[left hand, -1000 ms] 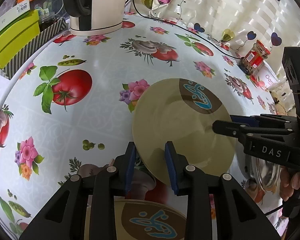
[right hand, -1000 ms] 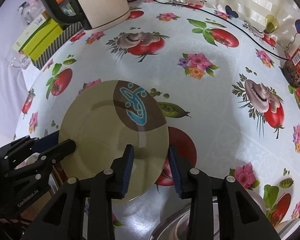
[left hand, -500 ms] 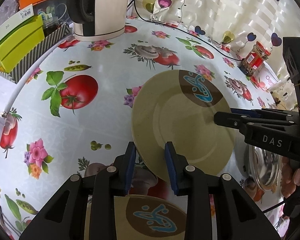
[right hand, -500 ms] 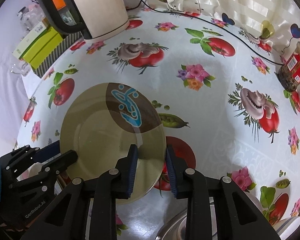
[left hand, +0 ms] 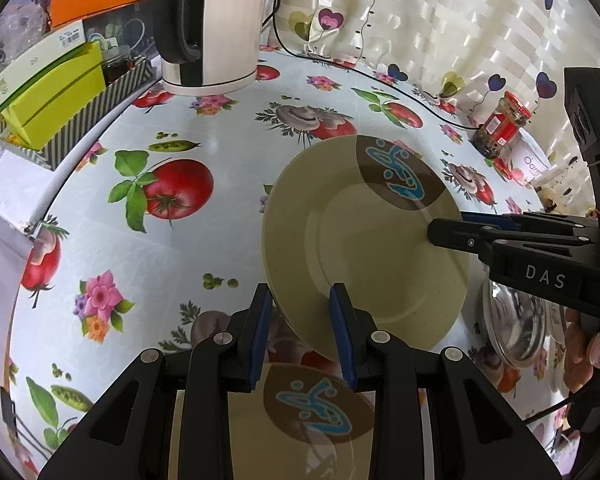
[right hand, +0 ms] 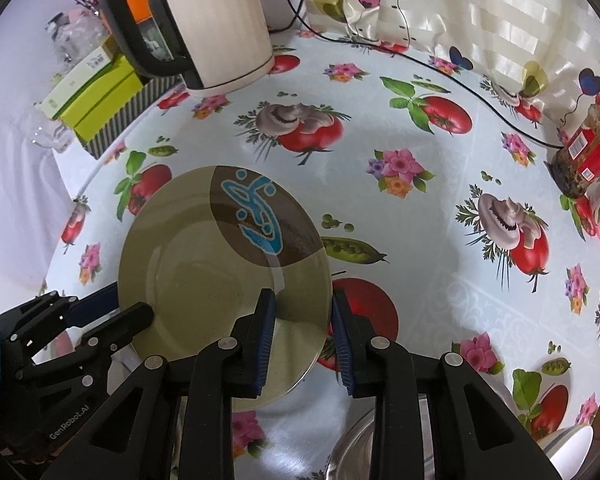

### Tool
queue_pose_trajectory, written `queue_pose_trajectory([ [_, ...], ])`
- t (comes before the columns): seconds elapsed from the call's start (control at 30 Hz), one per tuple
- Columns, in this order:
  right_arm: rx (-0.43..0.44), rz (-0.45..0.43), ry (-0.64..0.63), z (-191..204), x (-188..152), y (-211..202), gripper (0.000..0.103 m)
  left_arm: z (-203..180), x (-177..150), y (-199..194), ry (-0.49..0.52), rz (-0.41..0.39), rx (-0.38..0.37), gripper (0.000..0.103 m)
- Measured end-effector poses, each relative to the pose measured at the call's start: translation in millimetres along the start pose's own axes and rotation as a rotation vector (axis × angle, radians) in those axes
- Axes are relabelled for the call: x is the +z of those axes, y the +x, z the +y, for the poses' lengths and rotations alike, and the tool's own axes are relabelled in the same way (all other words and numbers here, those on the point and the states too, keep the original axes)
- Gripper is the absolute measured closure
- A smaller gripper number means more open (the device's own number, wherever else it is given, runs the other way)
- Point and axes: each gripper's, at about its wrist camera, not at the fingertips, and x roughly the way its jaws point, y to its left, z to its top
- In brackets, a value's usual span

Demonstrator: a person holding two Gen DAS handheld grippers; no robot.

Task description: Organize plates and bowls

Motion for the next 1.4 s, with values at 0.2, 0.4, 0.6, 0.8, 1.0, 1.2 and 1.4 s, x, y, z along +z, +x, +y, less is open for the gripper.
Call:
queue_pose_trajectory([
  [0.2, 0.003, -0.008, -0.007, 10.2, -5.9, -9.4, 0.076, 3.3, -7.4, -12.6, -0.004, -0.009, 0.006, 0.072],
  [0.4, 0.01, -0.01, -0.017, 23.4, -13.9, -16.2, 0.076, 10.5, -19.8, -22.3, -0.012, -0.006, 0.015, 0.072],
  [0.6, 0.019, 0.003, -0.025, 38.8, -26.7, -16.4, 0.076, 20.3, -35.1, -31.0, -0.023, -0.001, 0.03, 0.072],
  [0.8, 0.033, 0.021, -0.035, 54.3, -40.1, -12.2, 0.076, 32.7, -52.3, -38.0, -0.037, 0.01, 0.043, 0.072],
  [1.0, 0.045, 0.045, -0.046, 69.6, -55.6, -5.8, 0.076, 41.4, -69.8, -41.5, -0.047, 0.029, 0.056, 0.072],
  [1.2, 0.054, 0.066, -0.054, 80.7, -69.4, -0.6, 0.076, 46.9, -84.7, -44.5, -0.054, 0.045, 0.065, 0.072],
  [1.4, 0.058, 0.08, -0.067, 89.2, -80.1, 2.9, 0.076, 51.1, -95.3, -47.1, -0.062, 0.055, 0.075, 0.072],
])
